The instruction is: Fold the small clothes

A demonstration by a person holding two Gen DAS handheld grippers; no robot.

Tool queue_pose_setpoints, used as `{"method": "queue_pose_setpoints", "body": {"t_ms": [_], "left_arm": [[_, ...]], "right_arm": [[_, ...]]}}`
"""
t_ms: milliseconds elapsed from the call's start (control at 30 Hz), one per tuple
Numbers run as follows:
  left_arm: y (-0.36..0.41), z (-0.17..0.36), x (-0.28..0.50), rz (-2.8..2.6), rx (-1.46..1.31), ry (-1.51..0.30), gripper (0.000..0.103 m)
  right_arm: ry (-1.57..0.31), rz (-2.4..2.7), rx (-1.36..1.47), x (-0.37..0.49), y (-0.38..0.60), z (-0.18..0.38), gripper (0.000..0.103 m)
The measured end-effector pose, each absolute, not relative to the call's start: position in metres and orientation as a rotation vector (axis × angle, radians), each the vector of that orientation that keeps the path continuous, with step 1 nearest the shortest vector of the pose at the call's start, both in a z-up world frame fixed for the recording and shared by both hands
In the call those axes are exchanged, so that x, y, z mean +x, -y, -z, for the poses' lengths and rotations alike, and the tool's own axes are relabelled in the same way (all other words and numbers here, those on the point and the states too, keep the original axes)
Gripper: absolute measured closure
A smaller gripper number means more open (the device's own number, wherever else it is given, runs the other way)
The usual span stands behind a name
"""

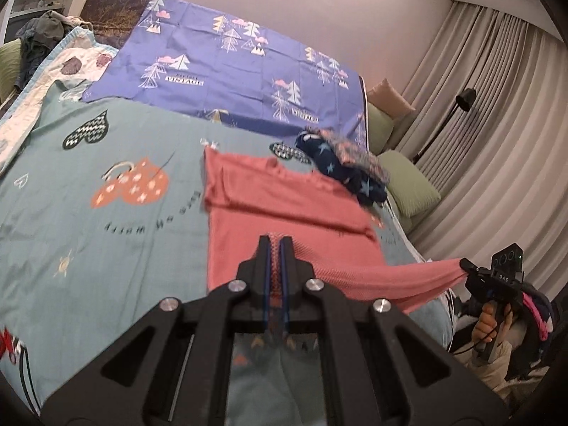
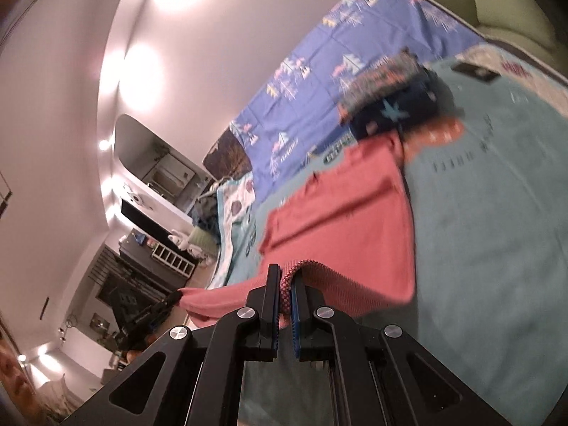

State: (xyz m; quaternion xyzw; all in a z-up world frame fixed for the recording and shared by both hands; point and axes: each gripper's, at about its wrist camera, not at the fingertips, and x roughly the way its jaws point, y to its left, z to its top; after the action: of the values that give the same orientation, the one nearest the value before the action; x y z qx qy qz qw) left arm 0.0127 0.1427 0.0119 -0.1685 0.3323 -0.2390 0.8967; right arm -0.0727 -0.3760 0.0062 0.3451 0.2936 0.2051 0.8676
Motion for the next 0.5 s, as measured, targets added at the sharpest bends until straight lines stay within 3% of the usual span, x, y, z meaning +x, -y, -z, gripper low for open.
{"method": "queue_pose_setpoints", "body": {"t_ms": [500], "left_arm": [[-0.108, -0.038, 0.145, 0.458, -0.316, -0.670, 0.097]], "right_arm": [[-0.558, -0.307, 0.587, 0.059, 0.377, -0.042, 0.099]]}}
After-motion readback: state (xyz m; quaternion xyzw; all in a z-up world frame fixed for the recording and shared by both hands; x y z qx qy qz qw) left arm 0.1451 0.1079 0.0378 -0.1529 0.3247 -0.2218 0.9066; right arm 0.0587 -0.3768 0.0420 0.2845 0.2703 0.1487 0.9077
